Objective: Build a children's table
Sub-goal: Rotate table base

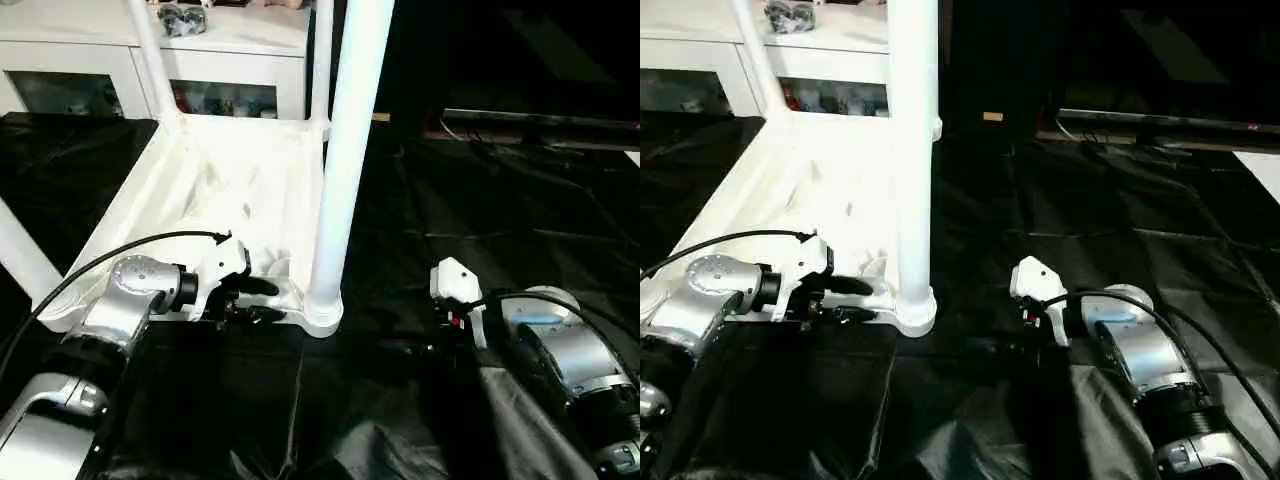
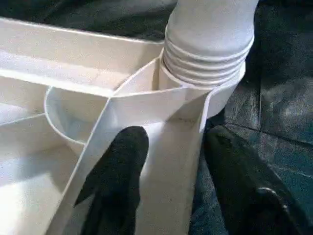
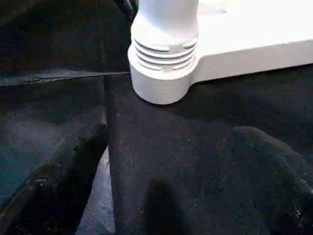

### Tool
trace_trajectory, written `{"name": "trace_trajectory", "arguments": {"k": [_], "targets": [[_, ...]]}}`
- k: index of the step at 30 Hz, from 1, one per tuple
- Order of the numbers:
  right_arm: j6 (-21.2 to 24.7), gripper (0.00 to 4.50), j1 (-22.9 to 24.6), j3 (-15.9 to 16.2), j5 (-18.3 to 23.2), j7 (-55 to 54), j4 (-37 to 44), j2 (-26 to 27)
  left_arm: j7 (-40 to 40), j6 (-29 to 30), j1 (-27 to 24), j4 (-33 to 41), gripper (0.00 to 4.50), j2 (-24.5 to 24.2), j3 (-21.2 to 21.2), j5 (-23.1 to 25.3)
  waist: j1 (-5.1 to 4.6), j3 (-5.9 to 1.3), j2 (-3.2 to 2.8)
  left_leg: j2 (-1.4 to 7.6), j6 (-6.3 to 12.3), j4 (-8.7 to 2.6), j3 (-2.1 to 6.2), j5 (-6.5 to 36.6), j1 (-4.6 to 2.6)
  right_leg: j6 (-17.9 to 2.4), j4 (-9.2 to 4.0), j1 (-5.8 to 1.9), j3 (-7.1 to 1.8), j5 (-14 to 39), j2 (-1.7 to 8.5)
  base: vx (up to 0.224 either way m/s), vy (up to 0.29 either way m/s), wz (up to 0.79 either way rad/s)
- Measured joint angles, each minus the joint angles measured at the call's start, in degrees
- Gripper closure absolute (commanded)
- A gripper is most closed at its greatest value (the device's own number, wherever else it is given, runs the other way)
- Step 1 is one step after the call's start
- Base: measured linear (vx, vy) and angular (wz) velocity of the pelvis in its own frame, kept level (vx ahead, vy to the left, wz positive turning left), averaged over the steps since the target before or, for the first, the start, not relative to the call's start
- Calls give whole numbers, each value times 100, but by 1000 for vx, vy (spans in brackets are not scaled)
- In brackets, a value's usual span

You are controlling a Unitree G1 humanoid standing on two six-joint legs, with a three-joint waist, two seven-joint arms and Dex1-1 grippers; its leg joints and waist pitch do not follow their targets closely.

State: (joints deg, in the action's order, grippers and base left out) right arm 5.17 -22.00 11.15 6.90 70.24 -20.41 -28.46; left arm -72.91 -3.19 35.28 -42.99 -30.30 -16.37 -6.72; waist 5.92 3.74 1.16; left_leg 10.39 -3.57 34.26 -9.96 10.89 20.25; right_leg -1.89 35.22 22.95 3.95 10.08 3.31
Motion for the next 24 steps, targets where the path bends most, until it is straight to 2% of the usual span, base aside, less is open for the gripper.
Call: {"name": "trace_trajectory", "arguments": {"k": [6,16,20,22,24], "targets": [[166,0,154,15,22,16,182,-36,-275,-156,269,-484,293,22,-33,145,56,3,-22,1,0,-1,0,0,1,0,-5,-2,2,0,0,0,0,0],[304,0,170,21,27,15,370,-58,-601,-223,376,-736,370,20,-31,210,57,-8,-50,1,0,-2,0,0,-4,0,-5,-5,2,0,1,0,0,0],[317,0,170,54,28,3,393,-36,-626,-61,335,-661,400,25,41,179,55,-8,-51,1,0,-2,-1,0,-4,0,-6,-5,1,0,1,0,0,0],[306,0,169,53,29,-60,394,45,-622,207,136,-288,422,24,125,130,44,-10,-54,1,0,-2,-2,1,-4,0,-8,-4,0,0,2,0,0,0],[302,0,169,57,29,-120,396,100,-609,354,-24,13,422,69,154,39,45,-10,-55,0,1,-5,-5,1,-3,0,-11,-3,0,0,3,0,0,0]]}}
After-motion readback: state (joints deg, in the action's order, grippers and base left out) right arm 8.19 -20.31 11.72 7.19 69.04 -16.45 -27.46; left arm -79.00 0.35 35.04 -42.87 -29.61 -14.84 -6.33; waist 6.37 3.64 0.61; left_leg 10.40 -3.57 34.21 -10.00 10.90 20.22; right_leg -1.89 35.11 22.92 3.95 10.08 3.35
